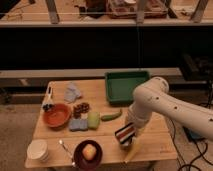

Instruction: Place eraser in metal cup

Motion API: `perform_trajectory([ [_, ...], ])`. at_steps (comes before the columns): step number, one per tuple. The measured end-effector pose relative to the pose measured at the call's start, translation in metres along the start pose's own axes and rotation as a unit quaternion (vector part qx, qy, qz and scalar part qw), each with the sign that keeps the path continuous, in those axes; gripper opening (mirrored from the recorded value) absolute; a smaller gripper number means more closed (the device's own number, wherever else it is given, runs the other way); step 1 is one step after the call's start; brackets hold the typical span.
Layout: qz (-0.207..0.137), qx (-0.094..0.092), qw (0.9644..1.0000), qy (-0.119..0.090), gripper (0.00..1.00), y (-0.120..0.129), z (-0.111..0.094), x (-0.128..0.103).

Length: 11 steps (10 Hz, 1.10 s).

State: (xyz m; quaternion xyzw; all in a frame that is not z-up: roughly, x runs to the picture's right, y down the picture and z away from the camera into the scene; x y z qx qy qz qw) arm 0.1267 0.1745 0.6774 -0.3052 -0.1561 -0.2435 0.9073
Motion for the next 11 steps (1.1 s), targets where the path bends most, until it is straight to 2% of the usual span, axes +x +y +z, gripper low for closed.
perform_trajectory([
  [11,0.002,0.001,1.0000,0.007,0.00,0.002,0.013,0.000],
])
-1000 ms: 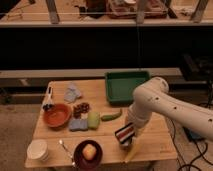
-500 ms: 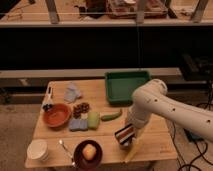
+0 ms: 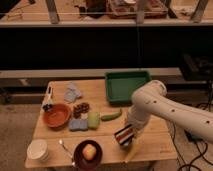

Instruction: Place eraser in metal cup

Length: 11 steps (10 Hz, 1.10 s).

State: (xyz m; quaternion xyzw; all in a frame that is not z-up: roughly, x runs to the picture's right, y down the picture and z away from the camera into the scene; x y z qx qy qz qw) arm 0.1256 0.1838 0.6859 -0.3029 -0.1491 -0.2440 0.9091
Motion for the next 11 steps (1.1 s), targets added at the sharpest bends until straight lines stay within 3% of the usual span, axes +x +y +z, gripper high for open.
perform_trajectory([
  [11,0.004,-0.001,1.0000,0.007,0.00,0.003,0.013,-0.002],
])
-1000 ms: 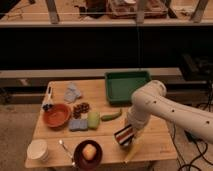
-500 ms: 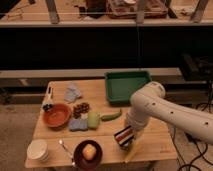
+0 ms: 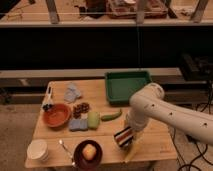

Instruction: Place eraser in metal cup

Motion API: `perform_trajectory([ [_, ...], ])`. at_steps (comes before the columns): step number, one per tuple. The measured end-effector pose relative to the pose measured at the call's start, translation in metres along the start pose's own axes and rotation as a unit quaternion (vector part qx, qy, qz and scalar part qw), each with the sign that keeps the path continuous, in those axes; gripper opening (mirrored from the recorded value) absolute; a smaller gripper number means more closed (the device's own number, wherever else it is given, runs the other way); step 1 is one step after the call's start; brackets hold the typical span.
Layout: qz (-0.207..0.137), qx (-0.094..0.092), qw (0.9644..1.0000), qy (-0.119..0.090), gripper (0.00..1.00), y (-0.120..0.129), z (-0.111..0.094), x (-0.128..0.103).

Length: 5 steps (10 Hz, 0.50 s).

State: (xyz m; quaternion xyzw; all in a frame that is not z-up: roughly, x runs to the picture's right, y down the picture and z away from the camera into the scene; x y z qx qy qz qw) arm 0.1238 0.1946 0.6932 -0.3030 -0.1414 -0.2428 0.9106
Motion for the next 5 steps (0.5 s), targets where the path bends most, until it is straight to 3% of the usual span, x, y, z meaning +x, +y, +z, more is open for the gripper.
perform_trajectory([
  [3,0.003,0.000,1.0000,-0.001,0.00,0.0015,0.0032,0.0004],
  [4,0.008,0.002,1.0000,-0.003,0.05,0.0018,0.0038,0.0010],
  [5,0.014,0.004,0.9999,-0.004,0.16,0.0035,0.0046,0.0021],
])
